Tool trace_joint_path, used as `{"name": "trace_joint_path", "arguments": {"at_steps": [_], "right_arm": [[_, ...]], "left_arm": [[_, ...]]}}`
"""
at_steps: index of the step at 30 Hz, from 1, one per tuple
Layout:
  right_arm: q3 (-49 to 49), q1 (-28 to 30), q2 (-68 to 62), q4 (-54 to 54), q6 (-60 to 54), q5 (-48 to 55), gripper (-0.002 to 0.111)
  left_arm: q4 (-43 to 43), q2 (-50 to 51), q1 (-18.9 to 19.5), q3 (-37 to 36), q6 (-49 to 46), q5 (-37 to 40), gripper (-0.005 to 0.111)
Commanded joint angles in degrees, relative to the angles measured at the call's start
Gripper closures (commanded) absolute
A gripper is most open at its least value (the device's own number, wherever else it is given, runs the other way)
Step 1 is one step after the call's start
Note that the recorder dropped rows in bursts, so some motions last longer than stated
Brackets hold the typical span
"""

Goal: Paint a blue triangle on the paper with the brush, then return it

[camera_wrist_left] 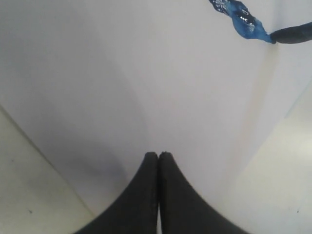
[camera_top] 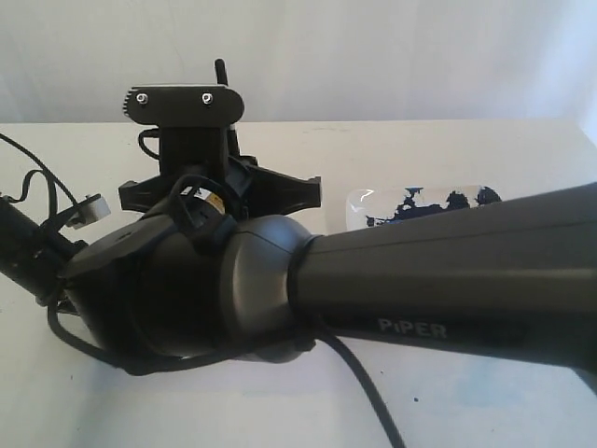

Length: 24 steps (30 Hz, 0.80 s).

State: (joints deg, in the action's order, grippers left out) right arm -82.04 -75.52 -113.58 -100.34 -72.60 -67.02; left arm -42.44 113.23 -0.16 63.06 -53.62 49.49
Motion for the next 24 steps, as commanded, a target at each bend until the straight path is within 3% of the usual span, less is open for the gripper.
{"name": "trace_joint_path", "arguments": {"at_steps": [1, 16, 24], "right_arm": [[0.11, -0.49, 0.81, 0.39, -0.88, -2.26, 0.108], [0.11, -1.42, 6.85, 2.15, -2.98, -2.85, 0.108], [0.11, 6.23, 15.02, 2.31, -12.68, 18.40, 0.108]], "left_arm": [[-1.18, 0.29, 0.03, -0.30, -0.28, 1.11, 0.107], [-1.55, 0.29, 0.03, -0.30, -0.33, 1.10, 0.107], [-1.54, 0.29, 0.03, -0.30, -0.33, 1.33, 0.107]]}}
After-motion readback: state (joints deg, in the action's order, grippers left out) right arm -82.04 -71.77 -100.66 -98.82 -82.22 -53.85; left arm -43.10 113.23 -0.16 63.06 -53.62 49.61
